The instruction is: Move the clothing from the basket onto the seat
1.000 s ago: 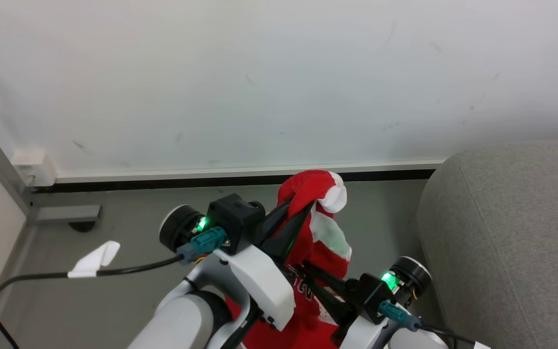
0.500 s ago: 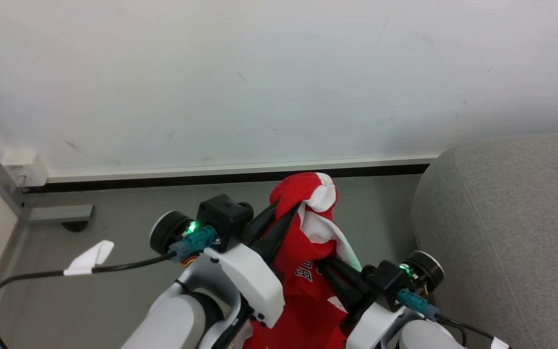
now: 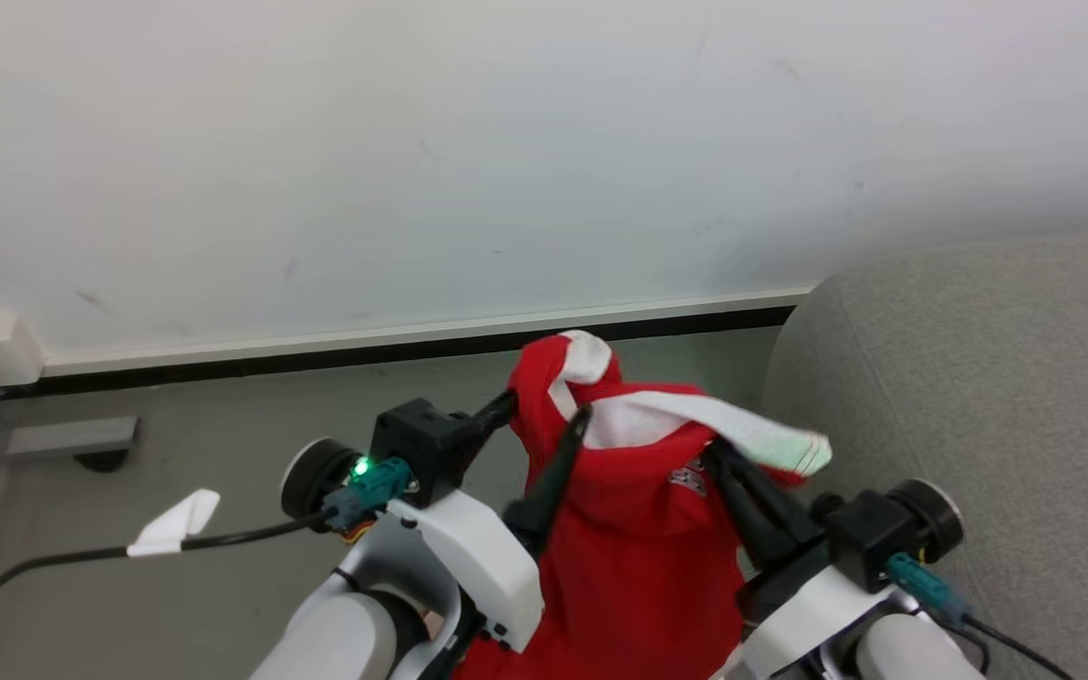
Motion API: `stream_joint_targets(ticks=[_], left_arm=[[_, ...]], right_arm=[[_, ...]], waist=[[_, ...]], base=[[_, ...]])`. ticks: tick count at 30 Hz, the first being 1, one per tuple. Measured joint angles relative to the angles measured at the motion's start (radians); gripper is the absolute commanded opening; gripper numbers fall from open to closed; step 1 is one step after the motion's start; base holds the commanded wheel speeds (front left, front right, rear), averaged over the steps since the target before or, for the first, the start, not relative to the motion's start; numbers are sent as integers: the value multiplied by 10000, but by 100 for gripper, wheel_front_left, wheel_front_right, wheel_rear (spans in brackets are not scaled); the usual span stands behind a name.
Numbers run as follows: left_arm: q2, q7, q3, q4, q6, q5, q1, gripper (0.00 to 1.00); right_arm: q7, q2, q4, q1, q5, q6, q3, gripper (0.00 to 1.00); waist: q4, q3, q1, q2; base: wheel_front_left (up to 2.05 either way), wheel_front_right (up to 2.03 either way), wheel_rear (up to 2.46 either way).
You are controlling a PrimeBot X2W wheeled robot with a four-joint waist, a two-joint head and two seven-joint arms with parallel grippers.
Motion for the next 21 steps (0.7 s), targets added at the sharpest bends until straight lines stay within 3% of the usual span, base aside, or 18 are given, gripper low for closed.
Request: stream_joint_targets(ticks=[12, 21], left_arm=[[-46, -92, -219, 84, 86, -17, 204, 100], [13, -255, -159, 228, 240, -75, 418, 100]], right_arm=[[2, -226, -1419, 761, -696, 0, -2033, 0], [0, -546, -1975, 1341, -932, 0, -2878, 0]], waist=[[-919, -60, -1, 0], [-1867, -156, -1, 0]], base=[[0, 0, 0], [0, 0, 0]])
